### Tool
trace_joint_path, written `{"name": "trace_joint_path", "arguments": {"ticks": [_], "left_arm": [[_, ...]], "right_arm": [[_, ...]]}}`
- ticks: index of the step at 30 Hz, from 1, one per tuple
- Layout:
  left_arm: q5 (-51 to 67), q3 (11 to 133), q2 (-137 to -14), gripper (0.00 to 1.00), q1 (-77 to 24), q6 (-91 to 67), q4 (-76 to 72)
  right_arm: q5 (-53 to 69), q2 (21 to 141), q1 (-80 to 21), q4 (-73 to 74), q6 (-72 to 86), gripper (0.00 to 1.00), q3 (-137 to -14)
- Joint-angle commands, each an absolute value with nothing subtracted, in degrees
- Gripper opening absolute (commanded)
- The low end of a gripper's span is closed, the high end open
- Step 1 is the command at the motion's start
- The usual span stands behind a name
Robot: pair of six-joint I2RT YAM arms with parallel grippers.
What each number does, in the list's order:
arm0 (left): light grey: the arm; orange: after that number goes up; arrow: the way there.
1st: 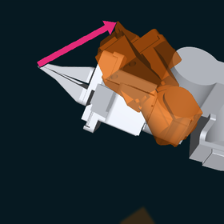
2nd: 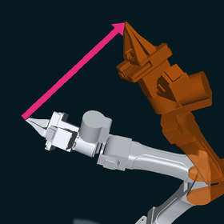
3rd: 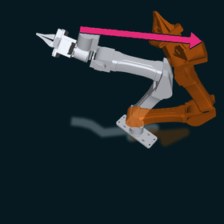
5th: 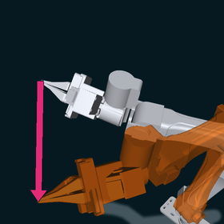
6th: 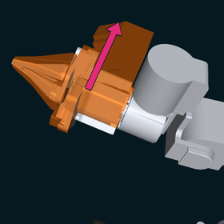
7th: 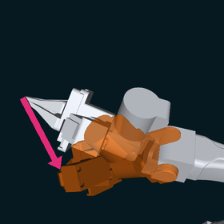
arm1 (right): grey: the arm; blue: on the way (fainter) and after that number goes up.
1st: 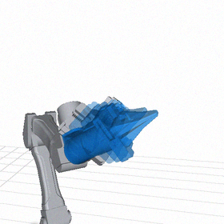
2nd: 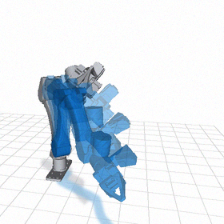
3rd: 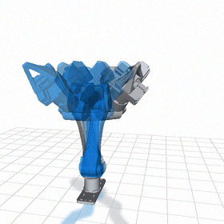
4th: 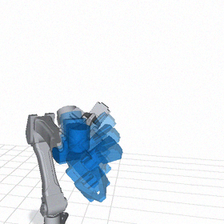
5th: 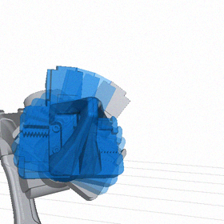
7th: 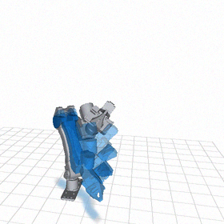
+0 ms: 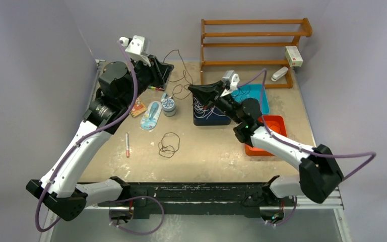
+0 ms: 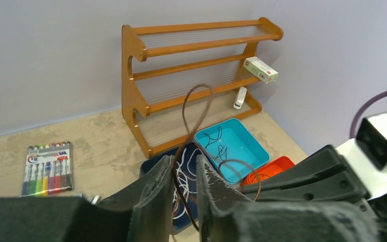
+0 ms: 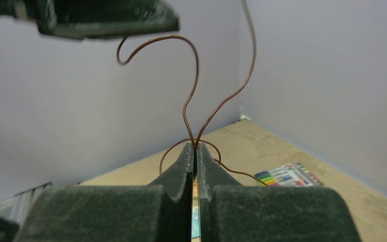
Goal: Untangle the cables
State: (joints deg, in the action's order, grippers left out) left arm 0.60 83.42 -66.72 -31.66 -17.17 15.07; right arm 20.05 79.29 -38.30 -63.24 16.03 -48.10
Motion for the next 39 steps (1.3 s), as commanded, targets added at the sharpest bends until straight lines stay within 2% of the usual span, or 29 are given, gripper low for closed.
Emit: {"name": "trace_joint_path", "arguments": {"ticks": [1, 10, 13, 24, 30, 39], "left_arm": [[-0.11, 82.60, -64.89, 0.26, -31.90, -17.75, 12.22], [-0.53, 80.63, -64.76, 0.43, -31.90, -17.42, 11.82], [-0.51, 80.21, -65.00, 0.46, -31.89, -17.29, 11.57], [0.77, 77.77, -66.34, 0.47, -31.88, -18.57, 9.12], [1.05, 77.06, -66.90, 0.47, -31.81, -18.89, 8.36], [1.05, 76.92, -67.21, 0.47, -31.85, -18.46, 8.74]], "right_arm": [[7.49, 73.29, -38.49, -56.39, 12.89, 0.00, -47.59], [-10.39, 61.01, -37.93, -39.51, 10.87, 0.00, -44.48], [-14.66, 56.66, -37.90, -32.67, 11.13, 0.00, -43.44], [-33.17, 43.86, -37.90, -8.85, 25.38, 0.00, -41.15], [-43.50, 42.21, -37.69, 3.27, 32.80, 0.00, -42.18], [-47.89, 43.83, -34.98, 15.99, 54.84, 0.00, -42.69]]}}
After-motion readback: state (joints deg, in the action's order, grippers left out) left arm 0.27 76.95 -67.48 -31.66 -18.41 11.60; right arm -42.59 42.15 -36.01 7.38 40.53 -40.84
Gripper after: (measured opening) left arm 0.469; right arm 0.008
